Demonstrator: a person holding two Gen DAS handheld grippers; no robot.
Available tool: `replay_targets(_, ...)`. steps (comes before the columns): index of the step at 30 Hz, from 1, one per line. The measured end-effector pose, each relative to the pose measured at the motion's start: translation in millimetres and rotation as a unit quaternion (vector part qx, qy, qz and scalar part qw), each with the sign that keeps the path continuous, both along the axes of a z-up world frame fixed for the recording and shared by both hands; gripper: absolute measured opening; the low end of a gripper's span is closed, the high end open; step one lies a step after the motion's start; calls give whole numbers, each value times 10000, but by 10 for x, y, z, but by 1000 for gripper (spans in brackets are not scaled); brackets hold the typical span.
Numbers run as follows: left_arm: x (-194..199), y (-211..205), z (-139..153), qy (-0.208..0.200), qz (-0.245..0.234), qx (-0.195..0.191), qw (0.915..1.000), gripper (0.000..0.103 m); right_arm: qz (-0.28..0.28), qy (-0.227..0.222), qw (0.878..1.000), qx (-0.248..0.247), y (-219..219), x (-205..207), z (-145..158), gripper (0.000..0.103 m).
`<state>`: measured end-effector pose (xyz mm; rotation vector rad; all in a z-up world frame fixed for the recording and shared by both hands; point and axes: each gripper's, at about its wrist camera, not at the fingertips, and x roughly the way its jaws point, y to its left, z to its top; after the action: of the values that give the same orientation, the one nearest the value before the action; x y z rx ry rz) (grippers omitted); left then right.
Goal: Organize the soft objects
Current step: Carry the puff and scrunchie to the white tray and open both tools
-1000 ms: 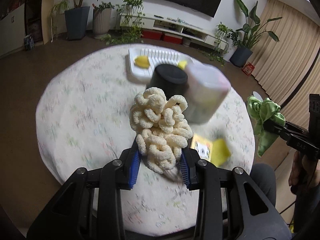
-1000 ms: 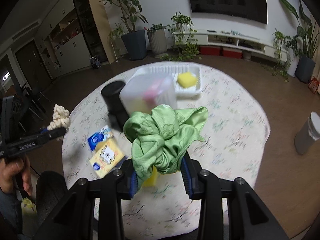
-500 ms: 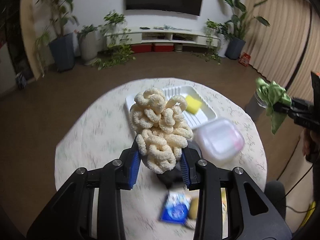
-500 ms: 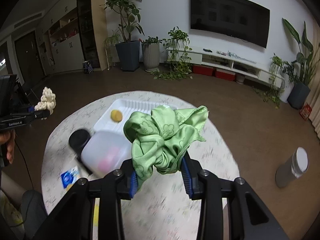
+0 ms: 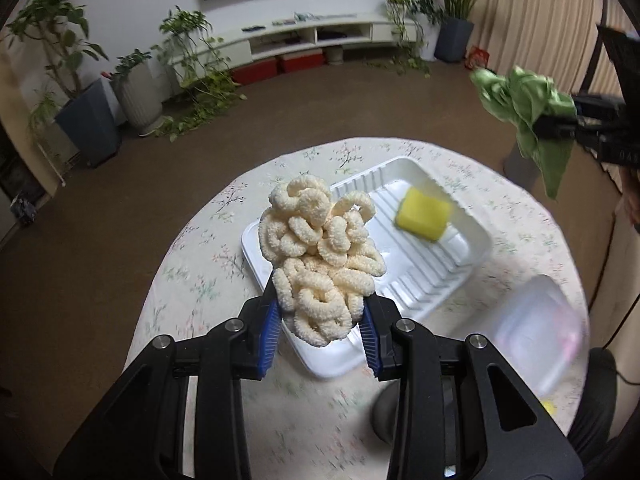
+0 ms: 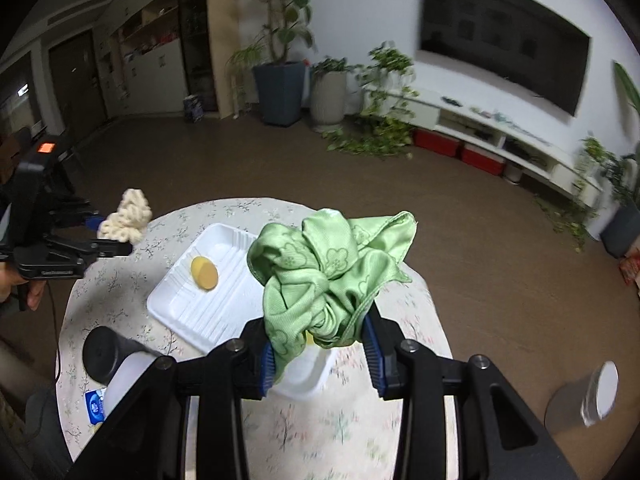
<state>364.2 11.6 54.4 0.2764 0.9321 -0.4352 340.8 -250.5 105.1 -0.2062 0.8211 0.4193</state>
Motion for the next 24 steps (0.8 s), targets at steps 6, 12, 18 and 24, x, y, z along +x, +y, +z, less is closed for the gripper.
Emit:
replay_targets(6,417,-260,-398,436,-376,-14,9983,32,561,440,9973,-197,310,511,-374,39)
replay_targets(12,556,-585,-762,610,-637,265,9957,34,1054,868,9894,-489,735,725,-855,39)
replay_targets(18,601,-708,-1025,766,-695,544,9931,34,1276,1162,9816,-820,937,807,-1246,40)
replay_targets(24,617,-748,-1120,792,-680,586,9928,40,1269,1307,9793,-881,967,857,-1439,46)
